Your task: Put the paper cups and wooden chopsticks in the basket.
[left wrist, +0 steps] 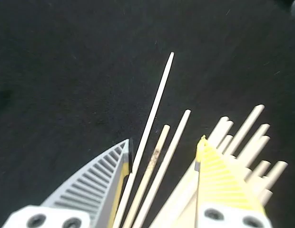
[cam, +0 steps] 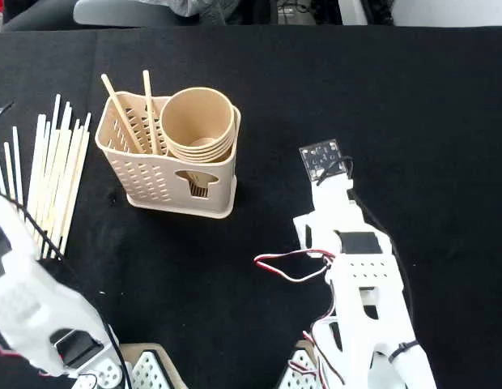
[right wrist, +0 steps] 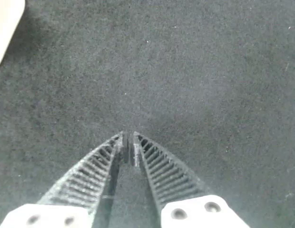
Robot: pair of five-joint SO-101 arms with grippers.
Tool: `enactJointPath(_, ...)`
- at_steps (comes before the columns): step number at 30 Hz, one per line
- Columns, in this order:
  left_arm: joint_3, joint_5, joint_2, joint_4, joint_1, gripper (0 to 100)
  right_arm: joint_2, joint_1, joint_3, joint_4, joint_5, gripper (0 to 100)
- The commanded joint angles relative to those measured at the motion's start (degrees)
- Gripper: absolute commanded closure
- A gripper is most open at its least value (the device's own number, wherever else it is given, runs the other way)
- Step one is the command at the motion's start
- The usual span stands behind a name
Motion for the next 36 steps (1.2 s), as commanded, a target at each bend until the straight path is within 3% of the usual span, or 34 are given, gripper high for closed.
enactJointPath(1,-16.3,-2.2,13.8,0.5,-0.4,77,-0.3,0.5,-0.6,-1.1,0.4,97.0)
enactJointPath(7,-42.1,-3.0,36.7,6.2,-0.7,77,-0.3,0.6,-0.5,-1.1,0.4,97.0)
enactJointPath(14,-61.6,-11.4,52.2,14.1,0.0,84,-0.3,0.7,-0.5,-1.1,0.4,97.0)
enactJointPath(29,-66.9,-12.0,46.4,34.1,0.7,96,-0.3,0.7,-0.5,-1.1,0.4,97.0)
enactJointPath(36,-66.9,-12.0,43.2,41.4,0.7,97,-0.3,0.8,-0.5,-1.1,0.4,97.0)
